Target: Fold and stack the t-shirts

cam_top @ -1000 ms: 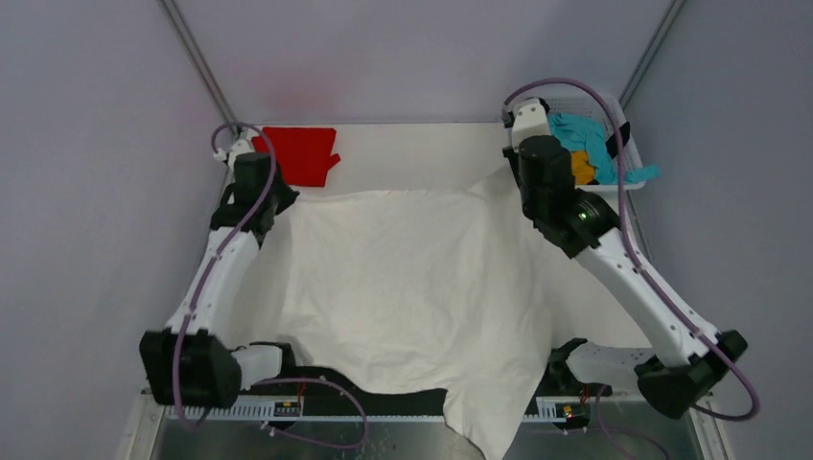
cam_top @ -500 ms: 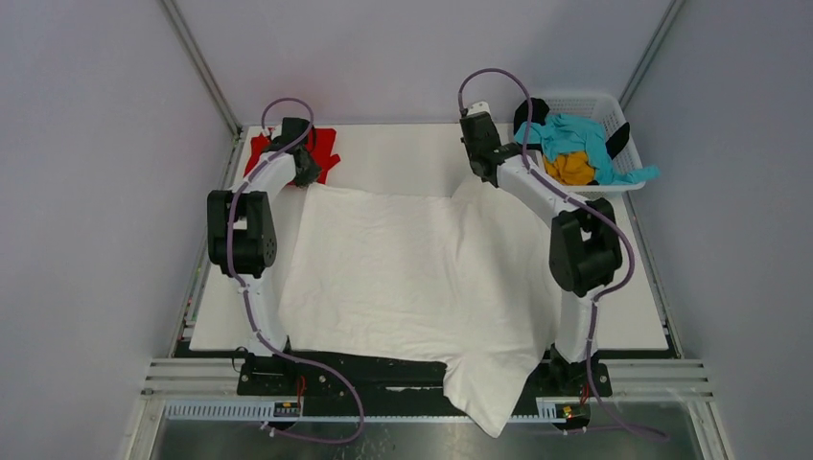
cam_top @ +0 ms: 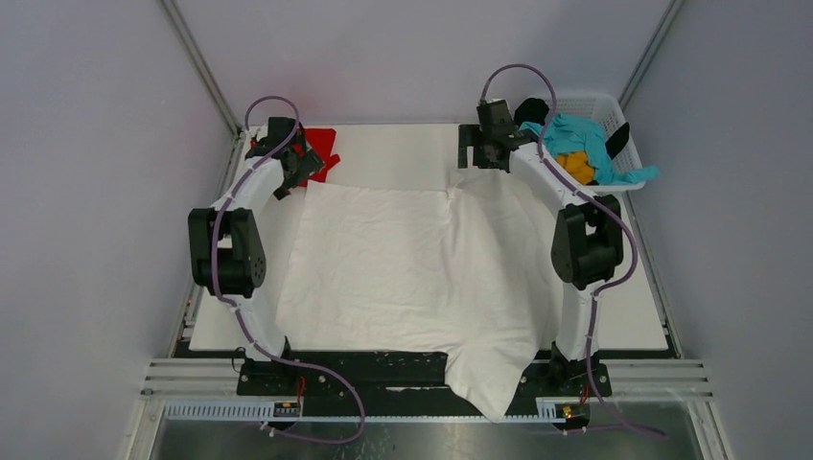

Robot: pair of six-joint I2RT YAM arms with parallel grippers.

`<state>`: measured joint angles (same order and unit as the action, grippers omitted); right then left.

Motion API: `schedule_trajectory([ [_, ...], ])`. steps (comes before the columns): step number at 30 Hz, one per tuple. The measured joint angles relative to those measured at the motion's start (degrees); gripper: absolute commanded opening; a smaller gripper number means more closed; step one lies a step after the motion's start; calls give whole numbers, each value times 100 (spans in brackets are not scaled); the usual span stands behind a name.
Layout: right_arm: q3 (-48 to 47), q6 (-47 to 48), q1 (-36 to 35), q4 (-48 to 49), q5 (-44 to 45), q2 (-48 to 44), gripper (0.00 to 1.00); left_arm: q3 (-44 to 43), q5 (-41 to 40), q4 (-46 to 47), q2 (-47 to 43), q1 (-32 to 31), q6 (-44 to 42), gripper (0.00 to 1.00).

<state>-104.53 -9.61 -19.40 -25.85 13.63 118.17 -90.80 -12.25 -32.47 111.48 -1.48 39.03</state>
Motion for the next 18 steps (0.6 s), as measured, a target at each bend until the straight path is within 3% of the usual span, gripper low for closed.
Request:
schedule_trajectory([
  [6,1537,-1034,-11,562,-1670,-793,99,1773,575,713,-1416,-214,219,99],
  [11,1635,-1714,-15,960,-2398,-474,99,1967,1121,1097,-1023,-466,369,99],
  [18,2437,-2352,114,1246,-2555,-337,100,2094,1333,1117,-415,-461,479,99],
])
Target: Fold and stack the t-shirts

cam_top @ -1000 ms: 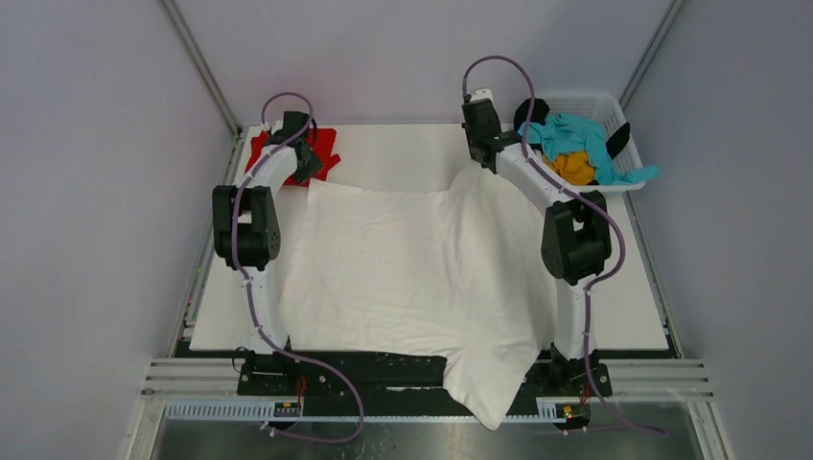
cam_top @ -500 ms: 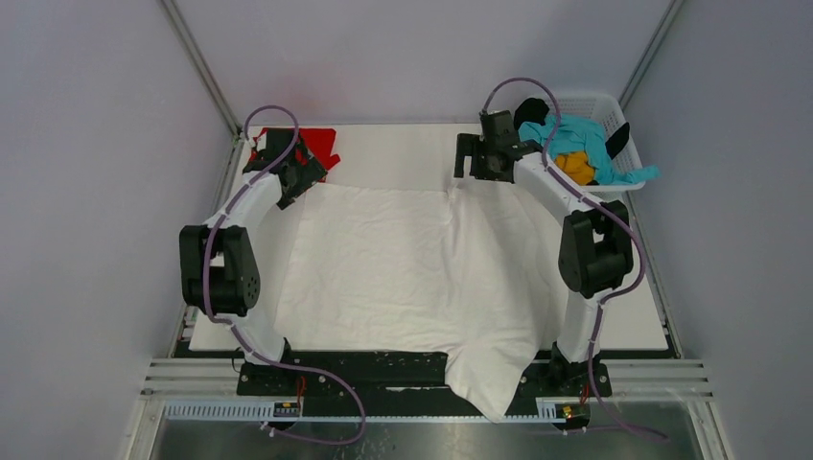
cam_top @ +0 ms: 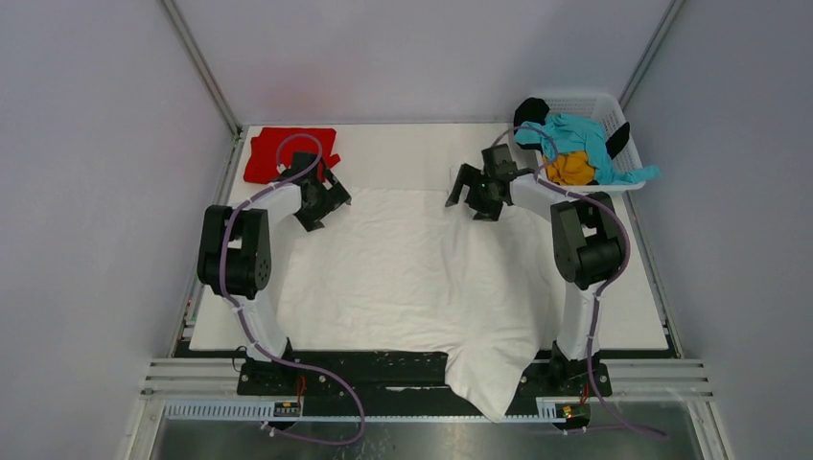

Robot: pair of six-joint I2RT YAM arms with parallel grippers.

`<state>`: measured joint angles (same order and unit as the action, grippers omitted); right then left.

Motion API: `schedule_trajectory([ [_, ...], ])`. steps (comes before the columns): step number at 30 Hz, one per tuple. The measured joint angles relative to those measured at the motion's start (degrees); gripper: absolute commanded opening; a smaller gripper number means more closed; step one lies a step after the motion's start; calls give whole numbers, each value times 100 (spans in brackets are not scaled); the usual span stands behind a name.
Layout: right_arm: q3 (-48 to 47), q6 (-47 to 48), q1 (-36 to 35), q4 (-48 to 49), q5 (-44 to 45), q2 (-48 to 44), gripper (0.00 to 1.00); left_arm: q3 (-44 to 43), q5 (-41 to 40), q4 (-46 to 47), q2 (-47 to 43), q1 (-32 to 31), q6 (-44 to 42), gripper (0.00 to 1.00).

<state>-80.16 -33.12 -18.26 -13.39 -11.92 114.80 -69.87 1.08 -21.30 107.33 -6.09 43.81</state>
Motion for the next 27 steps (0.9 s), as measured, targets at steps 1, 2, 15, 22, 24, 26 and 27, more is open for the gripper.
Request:
schedule_trajectory([
  [1,203,-70,63,42,-2,0,100,50,0,26,-9,4,15,99],
  [2,424,-164,136,131,-20,-17,99,98,0,57,-44,9,22,99],
  [15,2863,-509,485,804,-146,-1853,100,1873,-94,-46,-1593,9,114,99],
  [22,2544,-306,446,278,-50,-1958,99,1759,-205,-411,-1720,9,109,99],
  [24,2210,-293,389,256,4,-1904,99,1624,-227,-435,-1751,7,109,99],
  [26,1847,-297,304,326,42,-1762,99,1515,-238,-433,-1821,-2,107,99],
  [27,1676,-317,267,356,48,-1659,100,1482,-236,-433,-1847,-7,107,99],
])
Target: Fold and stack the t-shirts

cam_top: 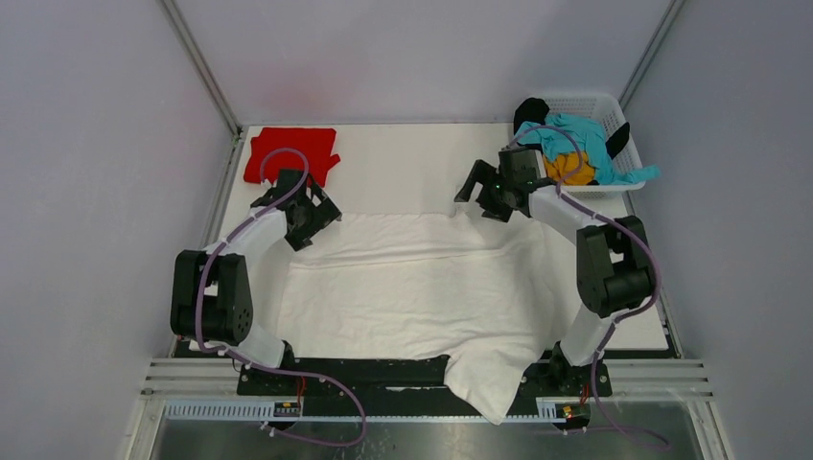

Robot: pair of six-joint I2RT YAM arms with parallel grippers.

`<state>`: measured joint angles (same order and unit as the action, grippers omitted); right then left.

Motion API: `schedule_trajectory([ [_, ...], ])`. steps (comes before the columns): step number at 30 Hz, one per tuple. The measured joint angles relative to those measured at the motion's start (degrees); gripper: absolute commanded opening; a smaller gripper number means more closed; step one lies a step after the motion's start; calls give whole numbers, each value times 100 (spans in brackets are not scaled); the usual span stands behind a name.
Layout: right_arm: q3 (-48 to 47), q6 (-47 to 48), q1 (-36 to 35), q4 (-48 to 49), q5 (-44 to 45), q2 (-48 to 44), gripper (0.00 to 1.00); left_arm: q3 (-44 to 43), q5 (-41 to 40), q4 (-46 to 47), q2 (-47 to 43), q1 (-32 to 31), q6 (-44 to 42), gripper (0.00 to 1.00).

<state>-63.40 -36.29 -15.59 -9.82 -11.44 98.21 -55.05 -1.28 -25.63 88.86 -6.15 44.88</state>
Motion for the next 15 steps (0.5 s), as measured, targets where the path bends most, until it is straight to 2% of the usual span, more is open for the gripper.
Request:
schedule_trajectory([
  [5,-693,-402,-149,415,28,815,99,-118,0,7,-74,-20,-28,99],
  [10,-706,-1095,-212,719,160,1419,99,-118,0,-39,-74,-26,-70,99],
  [15,-874,-1794,-264,1182,396,1561,100,-118,-2,-39,-74,-26,-92,99],
])
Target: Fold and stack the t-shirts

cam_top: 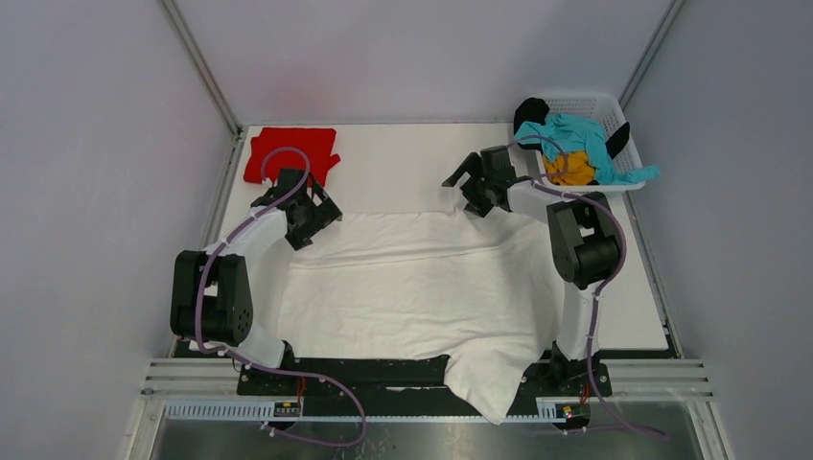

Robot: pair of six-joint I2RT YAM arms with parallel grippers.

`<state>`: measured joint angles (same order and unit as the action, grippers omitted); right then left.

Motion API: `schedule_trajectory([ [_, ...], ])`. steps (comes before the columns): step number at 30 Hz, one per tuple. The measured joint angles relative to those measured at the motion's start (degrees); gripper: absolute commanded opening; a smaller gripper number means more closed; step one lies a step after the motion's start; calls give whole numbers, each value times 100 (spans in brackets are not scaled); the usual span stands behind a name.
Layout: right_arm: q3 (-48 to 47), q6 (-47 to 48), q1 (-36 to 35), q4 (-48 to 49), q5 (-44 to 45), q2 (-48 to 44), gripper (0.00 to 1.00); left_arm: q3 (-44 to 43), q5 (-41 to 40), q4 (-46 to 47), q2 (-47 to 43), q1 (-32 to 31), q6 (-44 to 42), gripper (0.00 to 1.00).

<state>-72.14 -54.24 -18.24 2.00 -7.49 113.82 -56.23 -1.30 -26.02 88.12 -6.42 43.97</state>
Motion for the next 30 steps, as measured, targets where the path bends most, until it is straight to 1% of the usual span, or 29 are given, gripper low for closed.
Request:
schedule_trajectory([
  [2,-201,-164,-26,68,55,186,100,0,2,-2,0,0,-13,99],
  [7,-1080,-387,-138,168,48,874,100,0,-11,-13,0,0,-42,99],
  [10,-1604,-378,-313,-22,90,1108,99,0,-48,-48,0,-2,-44,99],
  [14,-2474,-149,-715,-564,308,1292,99,0,-103,-122,0,-2,-48,99],
  [16,-3108,63,-957,-940,404,1451,99,0,-131,-149,0,-2,-50,99],
  [19,-3915,378,-1176,-1408,450,1733,99,0,-162,-151,-7,-2,-59,99],
  [21,-4249,640,-1252,-1735,496,1836,99,0,-177,-160,-37,-2,-63,99],
  [24,-4295,1180,-1233,-2138,605,1814,99,0,-186,-179,-103,-2,-90,99],
  [26,-4166,1574,-1187,-2374,673,1740,100,0,-177,-181,-107,-2,-107,99],
  [28,-3744,1961,-1119,-2592,699,1497,99,-2,-146,-181,-101,-2,-107,99],
  [30,-3110,2155,-1025,-2723,686,1123,99,-2,-61,-138,-63,-2,-103,99],
])
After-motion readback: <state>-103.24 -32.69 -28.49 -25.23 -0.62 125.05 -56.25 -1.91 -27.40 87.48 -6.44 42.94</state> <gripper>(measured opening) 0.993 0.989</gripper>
